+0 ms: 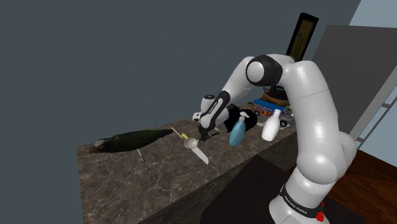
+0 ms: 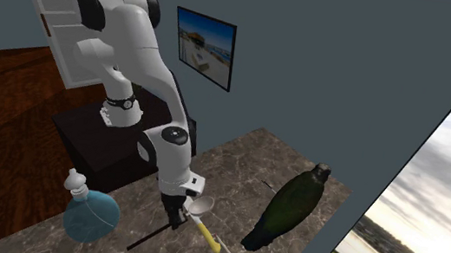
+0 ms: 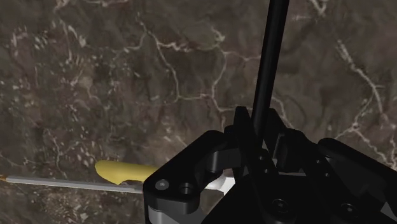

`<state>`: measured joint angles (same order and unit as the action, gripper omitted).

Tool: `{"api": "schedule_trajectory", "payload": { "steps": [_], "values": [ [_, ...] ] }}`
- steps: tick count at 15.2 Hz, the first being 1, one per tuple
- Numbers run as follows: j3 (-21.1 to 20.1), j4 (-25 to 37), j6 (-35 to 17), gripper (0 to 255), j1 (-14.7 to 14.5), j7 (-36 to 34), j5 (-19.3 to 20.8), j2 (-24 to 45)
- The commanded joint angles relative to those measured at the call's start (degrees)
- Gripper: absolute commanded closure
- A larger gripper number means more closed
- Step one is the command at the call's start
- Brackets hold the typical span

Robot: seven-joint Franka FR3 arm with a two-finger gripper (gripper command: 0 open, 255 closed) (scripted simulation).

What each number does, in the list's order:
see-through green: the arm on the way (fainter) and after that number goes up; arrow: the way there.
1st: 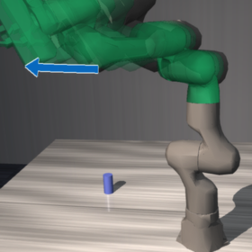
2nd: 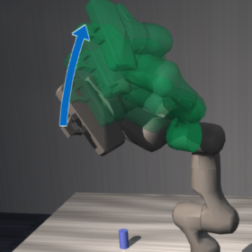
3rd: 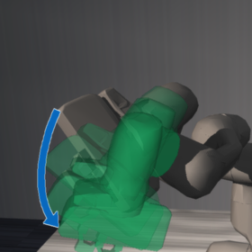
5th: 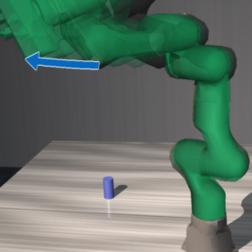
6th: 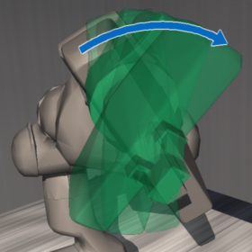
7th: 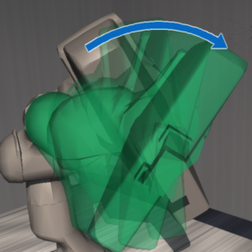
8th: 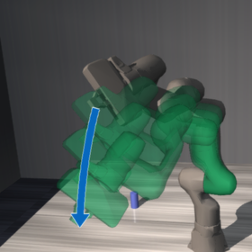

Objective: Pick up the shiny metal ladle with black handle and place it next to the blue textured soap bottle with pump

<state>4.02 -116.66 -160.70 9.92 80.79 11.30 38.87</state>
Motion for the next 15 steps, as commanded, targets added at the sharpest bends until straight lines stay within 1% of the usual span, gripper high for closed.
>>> {"api": "schedule_trajectory", "payload": {
  "steps": [1, 9, 10, 15],
  "values": [
    [0.10, 0.63, -0.94, 255, -0.03, -0.15, 0.06, 1.54],
    [0.12, 0.73, -1.08, 255, -0.05, -0.17, 0.06, 1.78],
    [0.12, 0.74, -1.08, 0, -0.04, -0.17, 0.06, 1.79],
    [0.12, 0.74, -1.08, 0, -0.04, -0.17, 0.06, 1.79]
  ]
}}
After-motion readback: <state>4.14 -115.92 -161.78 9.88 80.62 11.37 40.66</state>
